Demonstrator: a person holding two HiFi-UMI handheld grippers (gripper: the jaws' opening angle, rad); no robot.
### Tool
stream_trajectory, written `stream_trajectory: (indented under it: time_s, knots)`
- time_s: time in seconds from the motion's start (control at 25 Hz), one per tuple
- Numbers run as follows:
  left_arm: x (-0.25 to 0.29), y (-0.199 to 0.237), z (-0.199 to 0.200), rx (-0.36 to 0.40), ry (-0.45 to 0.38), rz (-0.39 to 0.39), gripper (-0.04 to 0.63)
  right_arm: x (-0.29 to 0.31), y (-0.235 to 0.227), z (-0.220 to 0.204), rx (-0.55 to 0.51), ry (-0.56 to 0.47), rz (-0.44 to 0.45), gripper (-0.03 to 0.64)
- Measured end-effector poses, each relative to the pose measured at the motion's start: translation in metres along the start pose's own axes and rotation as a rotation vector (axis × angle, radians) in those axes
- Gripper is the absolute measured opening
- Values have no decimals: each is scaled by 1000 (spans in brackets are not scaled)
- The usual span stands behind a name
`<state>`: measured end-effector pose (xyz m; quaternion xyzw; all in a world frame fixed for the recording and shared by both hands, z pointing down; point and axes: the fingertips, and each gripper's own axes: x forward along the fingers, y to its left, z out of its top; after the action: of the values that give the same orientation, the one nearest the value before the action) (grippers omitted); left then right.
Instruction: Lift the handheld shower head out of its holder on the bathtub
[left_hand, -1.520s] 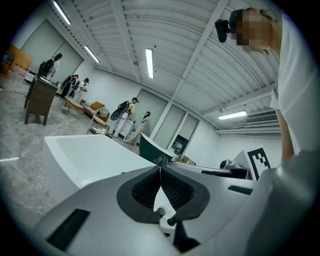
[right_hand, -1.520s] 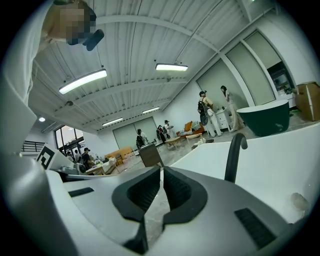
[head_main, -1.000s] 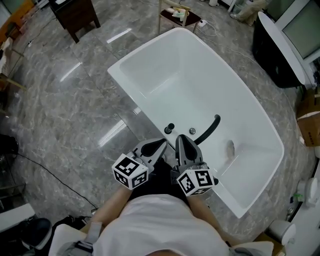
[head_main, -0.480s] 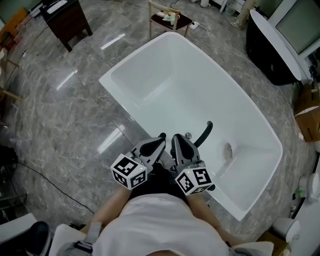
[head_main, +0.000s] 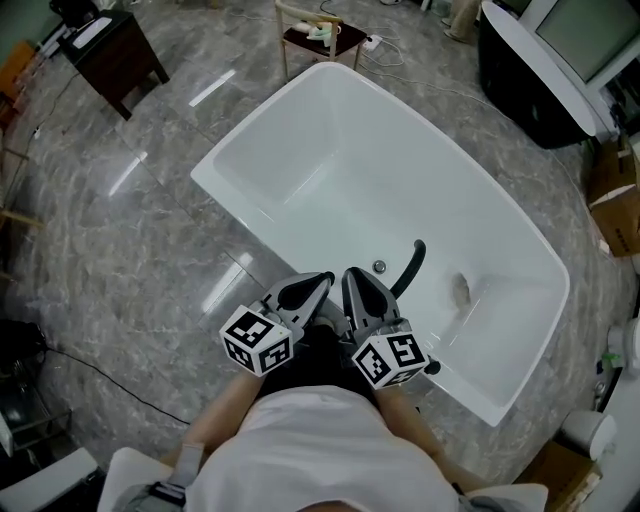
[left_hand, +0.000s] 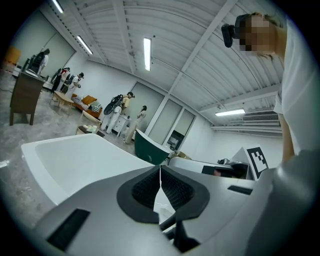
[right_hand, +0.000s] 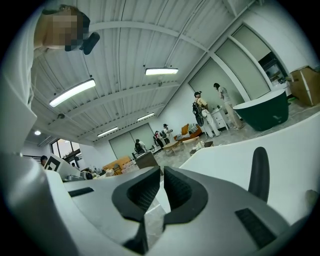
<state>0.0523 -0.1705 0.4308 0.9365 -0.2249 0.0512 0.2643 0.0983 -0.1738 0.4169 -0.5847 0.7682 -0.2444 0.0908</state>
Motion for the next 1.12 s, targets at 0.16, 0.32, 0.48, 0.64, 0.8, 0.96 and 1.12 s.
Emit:
stream_trajectory:
  time_s: [0.16,0.32,0.48,0.64,0.8,0.96,1.12]
  knots:
    - [1,5,15,20,16,-47,12,4,2,9,0,-19,-64,20]
    - [6,15,22,31,41,-85,12,4,9,15,-25,-38,-106,21]
    - [10,12,22,32,49,-134,12,-1,10,14,-20,-50,-139,84]
    - [9,19,20,19,52,-138,12,2,12,2,-17,-19,-157,169]
    - [2,36,12,-6,58,-118,12,8,13,-11,-67,6,-193,169]
    - [1,53,3,-11,83,-107,12,18,9,-24,-94,40,-220,169]
    - [5,60,-13,-14,118,-116,12,19,-4,-48,-89,89,-260,169]
